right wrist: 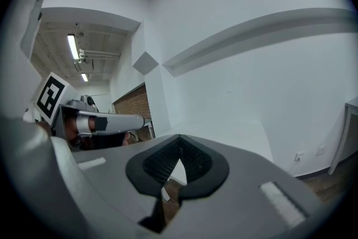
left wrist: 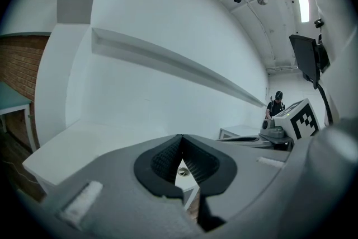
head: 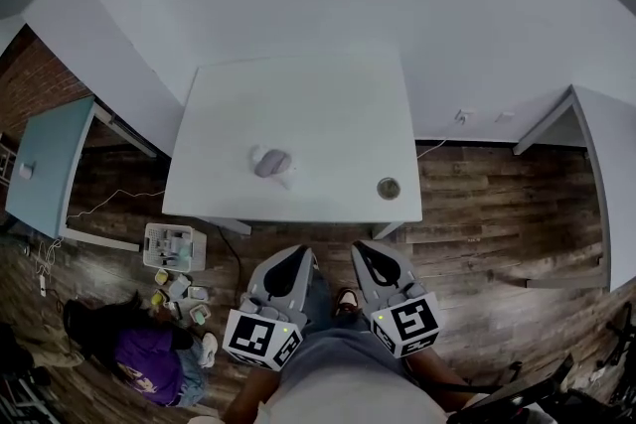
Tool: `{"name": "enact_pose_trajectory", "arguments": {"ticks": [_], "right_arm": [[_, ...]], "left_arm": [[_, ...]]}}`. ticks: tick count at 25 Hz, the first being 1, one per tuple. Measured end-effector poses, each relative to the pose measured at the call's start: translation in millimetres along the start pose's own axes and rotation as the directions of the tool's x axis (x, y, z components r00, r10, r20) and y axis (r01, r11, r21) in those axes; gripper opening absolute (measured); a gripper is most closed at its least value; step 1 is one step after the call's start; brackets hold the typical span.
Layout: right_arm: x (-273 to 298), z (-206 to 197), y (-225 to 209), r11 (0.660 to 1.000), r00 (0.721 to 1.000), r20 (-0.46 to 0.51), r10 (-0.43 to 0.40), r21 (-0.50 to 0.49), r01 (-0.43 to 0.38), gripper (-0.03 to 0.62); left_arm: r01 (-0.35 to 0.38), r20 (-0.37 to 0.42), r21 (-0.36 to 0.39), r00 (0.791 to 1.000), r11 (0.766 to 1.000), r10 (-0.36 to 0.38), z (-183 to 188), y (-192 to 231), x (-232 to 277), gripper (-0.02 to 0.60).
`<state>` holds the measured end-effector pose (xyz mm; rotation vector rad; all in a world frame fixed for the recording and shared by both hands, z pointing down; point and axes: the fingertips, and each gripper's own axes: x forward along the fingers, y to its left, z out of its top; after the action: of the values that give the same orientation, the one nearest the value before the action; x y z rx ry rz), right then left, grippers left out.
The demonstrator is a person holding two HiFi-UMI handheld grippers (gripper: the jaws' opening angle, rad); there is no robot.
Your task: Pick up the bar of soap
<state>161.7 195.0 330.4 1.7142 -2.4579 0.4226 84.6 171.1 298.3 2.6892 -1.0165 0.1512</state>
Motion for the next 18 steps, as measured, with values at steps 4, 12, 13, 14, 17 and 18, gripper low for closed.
{"name": "enact_pose_trajectory", "arguments": {"ticks": [4, 12, 13, 14, 17, 18], "right_arm": [[18, 3, -7, 1.0, 1.0, -0.01, 0.0, -0.012, 0.0, 0.003], [72, 15, -11, 0.999, 0.999, -0.034, 0.019, -0.034, -0.02, 0.003], [80, 16, -10, 0.999, 0.999, -0.037, 0.023, -0.034, -0.024, 0.003], [88, 17, -8, 0.999, 0.999, -0.039, 0.027, -0.036, -0.028, 0.003], [112, 23, -7, 0.998, 0.999, -0.041, 0.036, -0.041, -0.037, 0.003], [120, 25, -7, 0.998, 0.998, -0.042, 0.038, -0.044, -0.039, 0.003]], "left_arm": [[0.002, 0.003, -0.012, 1.0, 1.0, -0.002, -1, 16, 13, 0.002], [-0.015, 0.007, -0.028, 1.0, 0.999, 0.015, 8, 62, 34, 0.002], [-0.018, 0.003, -0.032, 1.0, 0.999, 0.018, 10, 69, 36, 0.002], [-0.02, -0.001, -0.035, 1.0, 0.999, 0.02, 11, 76, 38, 0.002], [-0.024, -0.003, -0.038, 1.0, 0.999, 0.024, 14, 99, 47, 0.002], [-0.024, -0.002, -0.04, 1.0, 0.999, 0.024, 15, 106, 51, 0.002]]}}
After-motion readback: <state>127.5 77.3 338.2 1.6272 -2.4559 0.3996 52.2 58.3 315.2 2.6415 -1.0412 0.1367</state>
